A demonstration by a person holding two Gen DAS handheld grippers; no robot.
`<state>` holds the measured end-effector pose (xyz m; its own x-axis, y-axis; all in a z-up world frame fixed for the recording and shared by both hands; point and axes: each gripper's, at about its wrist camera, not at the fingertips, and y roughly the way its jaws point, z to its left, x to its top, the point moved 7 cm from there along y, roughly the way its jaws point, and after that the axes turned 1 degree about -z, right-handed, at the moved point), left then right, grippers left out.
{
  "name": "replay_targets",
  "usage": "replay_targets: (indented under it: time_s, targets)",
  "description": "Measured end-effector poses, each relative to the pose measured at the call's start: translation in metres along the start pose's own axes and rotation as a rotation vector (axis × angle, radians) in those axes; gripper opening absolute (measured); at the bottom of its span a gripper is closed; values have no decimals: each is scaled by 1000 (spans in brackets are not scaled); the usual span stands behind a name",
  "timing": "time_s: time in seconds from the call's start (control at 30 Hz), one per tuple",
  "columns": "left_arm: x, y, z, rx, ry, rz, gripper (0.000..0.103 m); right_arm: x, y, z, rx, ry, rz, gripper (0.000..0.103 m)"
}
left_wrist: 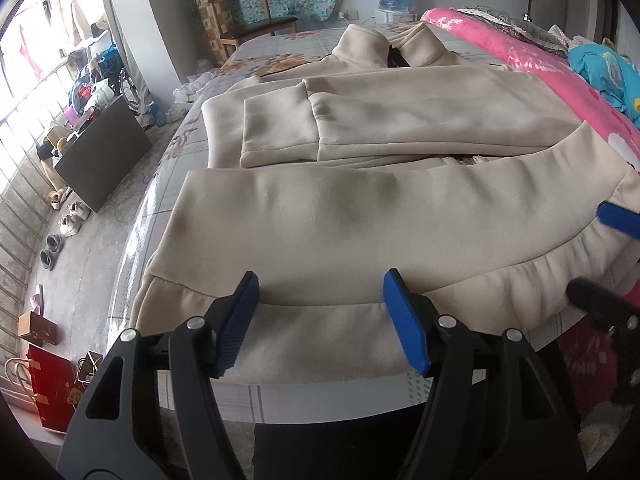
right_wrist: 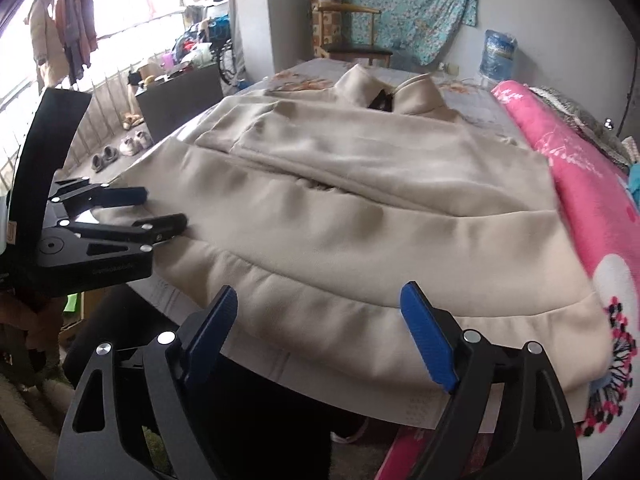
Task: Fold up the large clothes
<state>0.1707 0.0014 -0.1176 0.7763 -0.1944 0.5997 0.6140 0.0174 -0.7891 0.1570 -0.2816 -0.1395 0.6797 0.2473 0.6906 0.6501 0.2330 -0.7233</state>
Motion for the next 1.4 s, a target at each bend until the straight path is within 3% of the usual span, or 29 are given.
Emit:
replay_targets:
  time_s: [0.4,0.5,0.67,1.4]
  targets:
    - [0,1,7,34,-7,-1,77,-7,0,-51,-186,82,25,82]
    - [0,3,11,33,-26,1,83,-22,16,-63,-173,147,92,85]
    - [-1,6,17,13,-55,9,89,-24,17,-63,-168,162,86,89]
    - [-1,10,20,-3,-82,7,93,-23,19,-64,-165,168,108,92]
